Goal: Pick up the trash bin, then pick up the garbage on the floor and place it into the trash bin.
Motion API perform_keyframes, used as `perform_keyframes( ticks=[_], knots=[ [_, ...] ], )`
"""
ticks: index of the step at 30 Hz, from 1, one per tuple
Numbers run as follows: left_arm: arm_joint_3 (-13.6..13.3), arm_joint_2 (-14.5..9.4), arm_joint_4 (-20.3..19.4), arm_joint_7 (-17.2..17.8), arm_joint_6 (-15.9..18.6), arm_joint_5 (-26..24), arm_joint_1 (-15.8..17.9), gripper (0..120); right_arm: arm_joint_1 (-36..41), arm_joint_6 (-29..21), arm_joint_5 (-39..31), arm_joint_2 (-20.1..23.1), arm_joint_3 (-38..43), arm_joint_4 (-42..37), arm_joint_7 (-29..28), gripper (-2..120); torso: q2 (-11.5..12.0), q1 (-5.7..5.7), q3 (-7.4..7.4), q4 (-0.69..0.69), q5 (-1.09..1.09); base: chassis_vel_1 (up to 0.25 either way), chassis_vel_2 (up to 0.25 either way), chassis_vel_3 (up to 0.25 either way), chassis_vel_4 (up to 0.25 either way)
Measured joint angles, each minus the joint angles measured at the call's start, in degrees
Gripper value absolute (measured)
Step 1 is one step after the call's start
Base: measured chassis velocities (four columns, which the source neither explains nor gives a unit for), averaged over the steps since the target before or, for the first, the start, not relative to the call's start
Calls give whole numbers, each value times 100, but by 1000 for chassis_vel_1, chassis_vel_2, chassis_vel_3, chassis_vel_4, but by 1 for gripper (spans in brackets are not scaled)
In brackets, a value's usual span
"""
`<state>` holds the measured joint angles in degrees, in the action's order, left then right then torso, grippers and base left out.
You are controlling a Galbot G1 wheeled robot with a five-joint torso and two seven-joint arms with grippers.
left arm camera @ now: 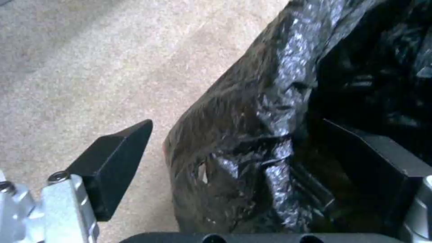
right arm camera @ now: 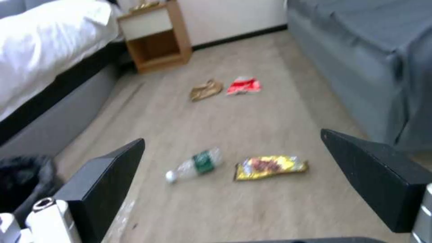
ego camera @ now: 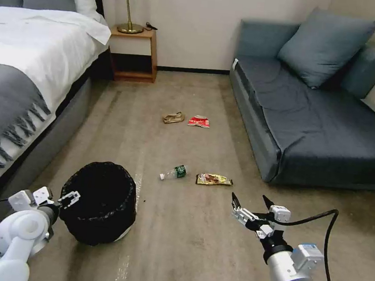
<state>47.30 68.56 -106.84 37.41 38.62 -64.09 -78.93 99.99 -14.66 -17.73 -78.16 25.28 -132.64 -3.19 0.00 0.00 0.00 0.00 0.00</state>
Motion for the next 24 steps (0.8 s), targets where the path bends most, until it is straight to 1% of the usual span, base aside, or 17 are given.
perform_keyframes(
  ticks=[4,5,6,7,8,9,10,12,13,14,15,16,18,19,21,23,24],
  knots=[
    [1,35,49,-102,12,85,-36,81,159,98,218,-84,-335,34,16,100,0,0,0,0,1,0,0,0,0],
    [1,35,49,-102,12,85,-36,81,159,98,218,-84,-335,34,16,100,0,0,0,0,1,0,0,0,0],
    [4,45,67,-138,9,112,-53,77,162,103,235,-97,-366,42,17,100,0,0,0,0,0,0,0,0,0],
    [10,61,85,-180,0,143,-79,69,161,105,243,-103,-379,50,18,100,0,0,0,1,1,0,0,0,0],
    [19,71,91,-202,-7,160,-93,66,159,106,244,-99,-380,53,18,100,0,0,0,0,0,0,0,0,0],
    [19,71,91,-202,-7,160,-93,66,159,106,244,-99,-380,53,18,100,0,0,0,0,0,0,0,0,0],
    [31,86,96,-232,-23,176,-117,59,158,107,244,-86,-376,57,18,100,0,0,1,1,-2,0,0,0,0],
    [48,102,97,-274,-50,200,-155,52,159,107,243,-60,-364,62,20,100,0,0,1,1,-2,0,0,0,0],
    [48,102,97,-274,-50,200,-155,52,159,107,243,-60,-364,62,20,100,0,0,1,1,-2,0,0,0,0],
    [55,106,96,-296,-68,219,-172,46,159,107,242,-50,-356,64,22,100,-1,0,1,1,-2,0,0,0,0],
    [64,110,96,-326,-94,243,-191,42,156,107,241,-46,-350,65,24,100,-1,0,1,0,-2,0,0,0,0],
    [72,112,95,-351,-114,260,-209,36,149,107,239,-46,-346,66,25,100,-1,0,1,1,-2,0,0,0,0],
    [77,112,93,-374,-127,272,-222,34,141,107,237,-46,-342,66,25,100,-1,0,1,1,-2,0,0,0,0],
    [83,112,91,-398,-147,287,-234,27,132,107,235,-49,-338,66,27,100,-1,0,1,0,-1,0,0,0,0],
    [95,112,83,-438,-197,320,-251,21,116,106,229,-51,-331,66,27,100,-1,0,1,1,1,0,0,0,0],
    [124,108,20,-463,-279,358,-265,9,105,103,211,-52,-306,66,28,100,0,0,0,0,4,0,0,0,0],
    [124,108,20,-463,-279,358,-265,9,105,103,211,-52,-306,66,28,100,0,0,0,0,4,0,0,0,0]
  ],
)
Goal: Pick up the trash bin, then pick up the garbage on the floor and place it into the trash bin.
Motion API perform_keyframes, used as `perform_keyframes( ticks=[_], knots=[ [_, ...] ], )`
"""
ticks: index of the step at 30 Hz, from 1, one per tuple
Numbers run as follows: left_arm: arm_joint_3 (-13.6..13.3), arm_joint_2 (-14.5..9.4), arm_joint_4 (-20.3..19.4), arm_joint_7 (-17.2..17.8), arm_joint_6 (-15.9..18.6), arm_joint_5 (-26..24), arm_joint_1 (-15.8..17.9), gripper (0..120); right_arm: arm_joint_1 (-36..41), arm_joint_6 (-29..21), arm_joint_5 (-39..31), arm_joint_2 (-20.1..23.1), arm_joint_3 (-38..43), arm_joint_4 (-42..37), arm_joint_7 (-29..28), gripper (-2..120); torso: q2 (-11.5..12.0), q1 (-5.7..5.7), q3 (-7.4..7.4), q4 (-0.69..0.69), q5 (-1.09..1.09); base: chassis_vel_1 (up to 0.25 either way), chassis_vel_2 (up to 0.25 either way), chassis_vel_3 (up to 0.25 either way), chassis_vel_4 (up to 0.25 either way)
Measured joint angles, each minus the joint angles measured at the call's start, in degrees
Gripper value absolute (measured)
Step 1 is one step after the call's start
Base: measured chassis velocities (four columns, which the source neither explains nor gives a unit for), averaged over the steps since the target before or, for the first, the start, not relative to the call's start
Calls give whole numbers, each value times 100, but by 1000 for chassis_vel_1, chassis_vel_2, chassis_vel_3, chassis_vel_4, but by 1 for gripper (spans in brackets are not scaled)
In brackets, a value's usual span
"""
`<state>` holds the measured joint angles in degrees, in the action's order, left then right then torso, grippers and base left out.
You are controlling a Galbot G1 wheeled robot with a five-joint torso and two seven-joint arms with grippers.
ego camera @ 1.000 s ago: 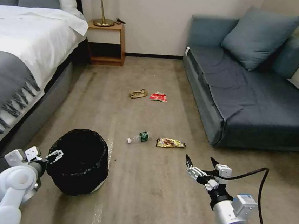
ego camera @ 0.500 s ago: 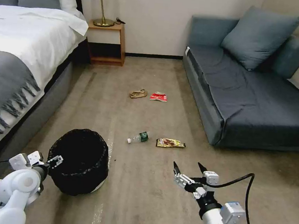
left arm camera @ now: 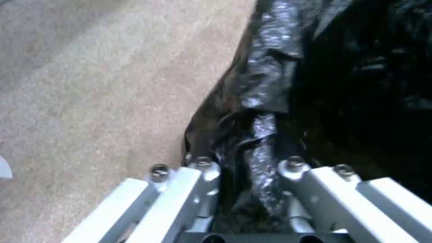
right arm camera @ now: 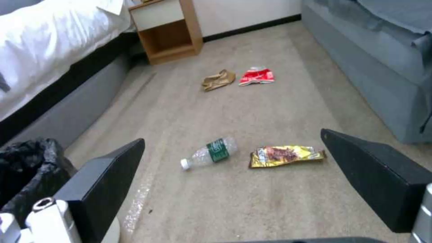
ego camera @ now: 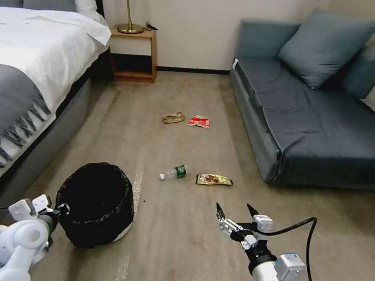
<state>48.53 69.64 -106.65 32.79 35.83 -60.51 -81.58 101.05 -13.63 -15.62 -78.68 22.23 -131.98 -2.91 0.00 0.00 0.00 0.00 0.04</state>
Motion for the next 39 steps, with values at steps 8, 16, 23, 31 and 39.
perform_keyframes(
  ticks=[8,16,23,31,39],
  knots=[
    [129,-9,-292,-30,-207,386,-100,4,14,-387,-359,16,-2,-139,-17,100,0,0,0,0,-4,0,0,0,0],
    [177,35,-364,-409,-897,2344,-409,3,-55,-294,-647,16,-91,-166,-35,100,0,0,0,1,-4,0,0,0,0],
    [222,138,-518,-550,-1581,3511,-887,3,-101,-73,-1159,28,-193,-224,-36,100,0,0,0,1,-4,0,0,0,0],
    [219,200,-773,-684,-1932,3963,-1272,3,-77,-23,-1251,17,-283,-191,-233,100,0,0,0,1,-4,0,0,0,0],
    [220,248,-992,-786,-2078,4125,-1518,3,-9,164,-1213,-1,-317,-147,-248,100,0,0,0,0,-4,0,0,0,0]
  ],
)
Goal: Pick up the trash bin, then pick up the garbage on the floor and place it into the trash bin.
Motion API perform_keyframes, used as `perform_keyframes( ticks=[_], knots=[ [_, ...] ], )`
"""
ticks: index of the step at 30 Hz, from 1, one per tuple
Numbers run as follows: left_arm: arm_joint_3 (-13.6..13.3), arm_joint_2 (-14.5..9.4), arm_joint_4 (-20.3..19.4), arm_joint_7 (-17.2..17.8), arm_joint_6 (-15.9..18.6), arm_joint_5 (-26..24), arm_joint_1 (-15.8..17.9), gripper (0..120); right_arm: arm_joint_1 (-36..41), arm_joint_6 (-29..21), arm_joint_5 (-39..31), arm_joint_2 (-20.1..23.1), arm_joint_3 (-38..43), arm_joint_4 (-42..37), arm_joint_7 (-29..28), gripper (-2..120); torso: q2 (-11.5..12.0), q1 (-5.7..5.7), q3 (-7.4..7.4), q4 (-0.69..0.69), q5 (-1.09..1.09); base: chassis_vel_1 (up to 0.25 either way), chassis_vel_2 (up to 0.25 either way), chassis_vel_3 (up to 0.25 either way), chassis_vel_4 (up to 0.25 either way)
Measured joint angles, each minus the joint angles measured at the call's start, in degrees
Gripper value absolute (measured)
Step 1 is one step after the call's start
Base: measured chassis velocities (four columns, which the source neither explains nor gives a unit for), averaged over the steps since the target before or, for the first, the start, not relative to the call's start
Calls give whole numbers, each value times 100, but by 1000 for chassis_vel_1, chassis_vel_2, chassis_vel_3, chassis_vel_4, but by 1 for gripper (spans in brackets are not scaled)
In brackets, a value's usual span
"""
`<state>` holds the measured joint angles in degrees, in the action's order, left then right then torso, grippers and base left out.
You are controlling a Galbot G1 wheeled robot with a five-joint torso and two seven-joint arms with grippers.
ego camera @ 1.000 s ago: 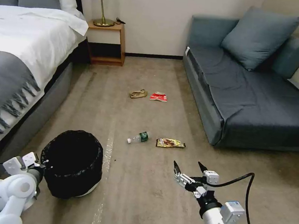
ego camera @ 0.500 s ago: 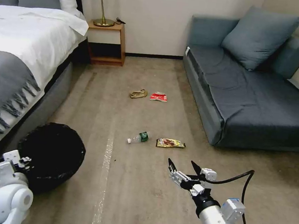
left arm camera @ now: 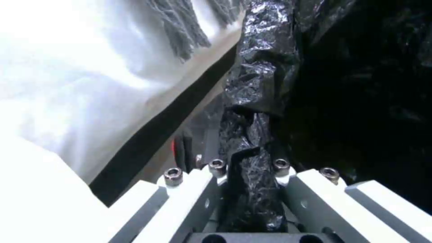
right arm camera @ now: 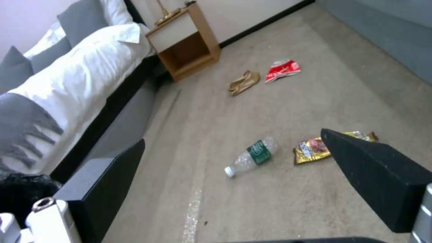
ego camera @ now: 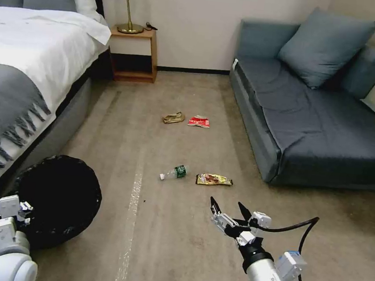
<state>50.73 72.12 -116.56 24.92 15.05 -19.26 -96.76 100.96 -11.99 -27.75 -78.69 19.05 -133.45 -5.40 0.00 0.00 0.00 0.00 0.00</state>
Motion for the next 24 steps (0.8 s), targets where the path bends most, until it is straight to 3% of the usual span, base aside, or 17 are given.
perform_keyframes(
  ticks=[17,24],
  knots=[
    [-20,48,-17,-105,-171,-33,-139,3,66,237,340,29,1,-14,252,100,0,0,0,0,0,0,0,0,0],
    [-59,52,31,-109,-184,-5,-122,3,54,264,373,39,47,34,259,100,0,0,0,0,0,-84,85,87,-77]
  ],
)
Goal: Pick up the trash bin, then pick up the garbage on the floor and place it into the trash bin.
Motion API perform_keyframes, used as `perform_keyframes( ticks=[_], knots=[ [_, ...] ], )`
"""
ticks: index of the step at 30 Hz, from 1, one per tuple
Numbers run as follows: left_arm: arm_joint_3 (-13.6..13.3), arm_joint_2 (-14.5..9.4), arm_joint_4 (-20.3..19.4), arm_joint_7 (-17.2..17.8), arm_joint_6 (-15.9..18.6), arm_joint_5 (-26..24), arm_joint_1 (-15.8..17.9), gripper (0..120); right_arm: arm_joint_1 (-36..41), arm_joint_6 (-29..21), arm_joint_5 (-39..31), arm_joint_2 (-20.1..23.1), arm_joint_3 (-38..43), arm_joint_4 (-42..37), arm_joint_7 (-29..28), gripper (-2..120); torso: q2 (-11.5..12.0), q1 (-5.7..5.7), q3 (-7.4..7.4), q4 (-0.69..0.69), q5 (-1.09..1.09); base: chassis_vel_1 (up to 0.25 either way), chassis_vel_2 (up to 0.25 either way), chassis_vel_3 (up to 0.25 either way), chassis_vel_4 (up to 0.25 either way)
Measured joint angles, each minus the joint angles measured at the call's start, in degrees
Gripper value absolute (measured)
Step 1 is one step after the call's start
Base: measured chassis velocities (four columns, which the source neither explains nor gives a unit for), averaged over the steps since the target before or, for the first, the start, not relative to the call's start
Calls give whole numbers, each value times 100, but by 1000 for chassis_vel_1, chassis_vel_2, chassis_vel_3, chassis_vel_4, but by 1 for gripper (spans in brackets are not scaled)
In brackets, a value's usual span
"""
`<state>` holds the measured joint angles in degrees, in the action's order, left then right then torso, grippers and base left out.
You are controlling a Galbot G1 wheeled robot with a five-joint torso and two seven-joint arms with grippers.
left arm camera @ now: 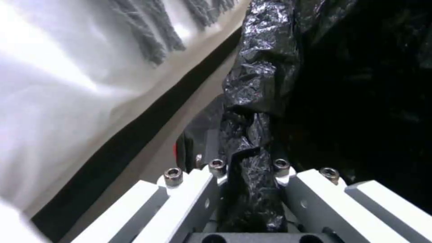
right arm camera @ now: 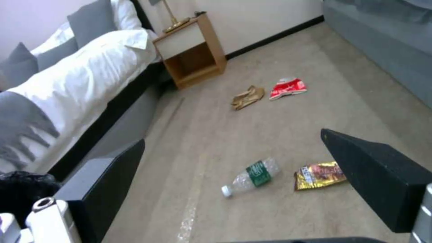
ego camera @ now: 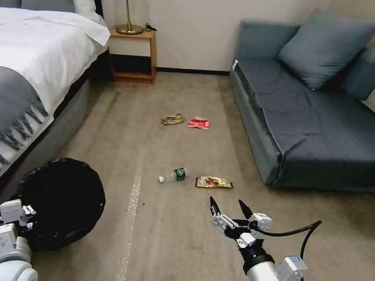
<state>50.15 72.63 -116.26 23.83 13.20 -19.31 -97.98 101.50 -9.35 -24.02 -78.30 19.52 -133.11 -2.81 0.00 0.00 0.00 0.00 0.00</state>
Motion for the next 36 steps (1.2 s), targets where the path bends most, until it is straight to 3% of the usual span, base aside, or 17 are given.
perform_keyframes(
  ticks=[36],
  knots=[
    [-45,-111,446,-45,-135,-171,256,3,-49,56,349,-186,-39,356,107,100,1,0,0,0,0,-94,96,93,-98]
  ],
)
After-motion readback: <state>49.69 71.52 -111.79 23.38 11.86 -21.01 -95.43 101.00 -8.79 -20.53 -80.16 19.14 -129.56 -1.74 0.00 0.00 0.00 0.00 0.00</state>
